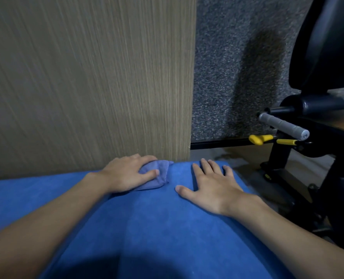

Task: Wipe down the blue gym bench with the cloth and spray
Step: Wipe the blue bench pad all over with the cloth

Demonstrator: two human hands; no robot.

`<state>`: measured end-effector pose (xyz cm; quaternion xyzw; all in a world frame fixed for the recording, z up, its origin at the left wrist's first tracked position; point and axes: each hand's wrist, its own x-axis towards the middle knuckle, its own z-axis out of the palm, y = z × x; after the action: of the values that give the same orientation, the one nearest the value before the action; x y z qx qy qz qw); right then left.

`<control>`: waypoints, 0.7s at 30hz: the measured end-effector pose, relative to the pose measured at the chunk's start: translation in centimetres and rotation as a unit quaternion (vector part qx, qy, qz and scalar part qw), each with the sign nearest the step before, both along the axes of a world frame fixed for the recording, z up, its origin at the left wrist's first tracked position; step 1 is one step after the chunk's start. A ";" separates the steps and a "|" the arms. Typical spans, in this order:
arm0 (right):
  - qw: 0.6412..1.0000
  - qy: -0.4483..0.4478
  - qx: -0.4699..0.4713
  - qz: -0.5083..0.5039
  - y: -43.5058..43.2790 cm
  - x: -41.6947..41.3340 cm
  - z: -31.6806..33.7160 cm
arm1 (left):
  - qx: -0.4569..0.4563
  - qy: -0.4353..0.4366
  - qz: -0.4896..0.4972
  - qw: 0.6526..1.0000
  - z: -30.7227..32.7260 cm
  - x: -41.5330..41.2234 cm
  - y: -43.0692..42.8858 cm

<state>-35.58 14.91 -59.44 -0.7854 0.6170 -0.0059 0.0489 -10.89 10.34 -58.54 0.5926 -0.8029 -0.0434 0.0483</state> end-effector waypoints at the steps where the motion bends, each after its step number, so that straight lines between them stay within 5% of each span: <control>1: 1.000 0.000 -0.001 -0.001 0.0 0.1 0.0 | -0.005 -0.005 0.005 1.000 -0.1 -0.9 -0.2; 7: 1.000 0.001 0.002 -0.004 -0.1 0.0 0.0 | -0.015 -0.010 -0.012 1.000 -0.3 -3.6 -0.7; 11: 0.999 0.035 -0.012 -0.006 -0.4 1.2 1.2 | -0.014 -0.005 -0.019 1.000 -0.5 -1.2 -0.5; 16: 0.998 -0.040 0.000 0.047 -0.1 6.5 1.1 | -0.021 -0.006 -0.014 1.000 -0.4 2.9 0.4; 21: 0.999 0.008 0.005 0.041 0.8 8.1 -0.1 | -0.013 -0.009 -0.003 1.000 -0.3 8.0 1.6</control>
<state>-27.49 15.66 -59.54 -0.8098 0.5848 0.0060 0.0481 -2.90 11.91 -58.80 0.5898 -0.8056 -0.0282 0.0488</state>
